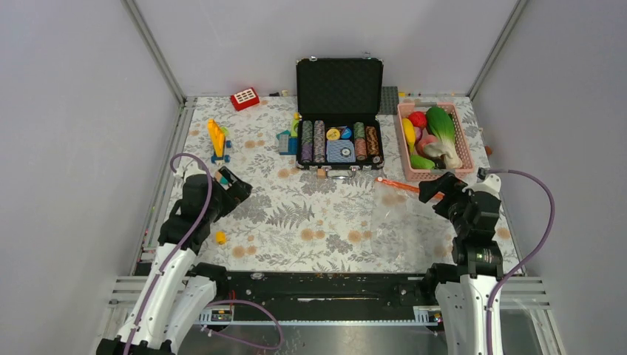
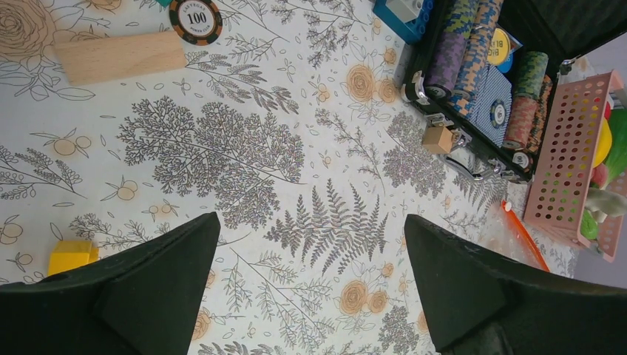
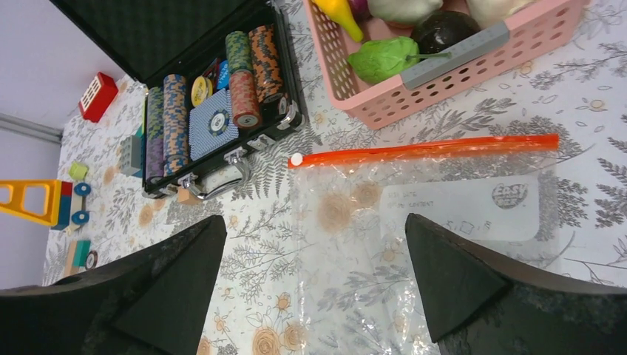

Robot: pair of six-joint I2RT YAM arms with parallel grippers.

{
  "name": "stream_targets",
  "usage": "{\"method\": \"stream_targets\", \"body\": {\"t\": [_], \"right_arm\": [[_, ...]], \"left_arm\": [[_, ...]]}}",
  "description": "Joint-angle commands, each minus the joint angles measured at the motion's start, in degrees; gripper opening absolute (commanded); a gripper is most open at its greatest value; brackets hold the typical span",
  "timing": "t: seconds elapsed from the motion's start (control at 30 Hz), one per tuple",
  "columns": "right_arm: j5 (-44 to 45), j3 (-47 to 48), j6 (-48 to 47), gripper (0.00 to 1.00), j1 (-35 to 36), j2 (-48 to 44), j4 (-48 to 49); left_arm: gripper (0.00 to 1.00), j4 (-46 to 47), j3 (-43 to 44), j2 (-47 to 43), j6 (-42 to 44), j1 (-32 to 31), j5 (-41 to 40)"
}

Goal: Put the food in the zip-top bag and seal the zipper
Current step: Move the zipper food storage bag to the center of the board.

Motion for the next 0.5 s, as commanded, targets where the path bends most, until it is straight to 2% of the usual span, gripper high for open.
{"method": "stream_targets", "body": {"t": [0.0,0.13,0.27,0.47], "right_arm": [[-3.7,-1.3,0.1,1.0,0.0,0.9,4.3],[-1.0,-4.2,2.9,1.0,0.0,0.4,6.1],[-2.7,-4.0,2.1,1.0,0.0,2.2,5.3],[-0.6,-0.5,1.4,1.0,0.0,9.9,-0.4]], "left_arm": [[0.99,2.4,1.6,1.1,1.3,-0.1,0.1],[0.99,2.9,0.9,2.2,1.2,-0.1,0.4],[0.99,6.0,-0.7,3.3,1.2,-0.1,2.8],[0.99,7.3,-1.0,7.4,1.5,-0.2,3.8]]}}
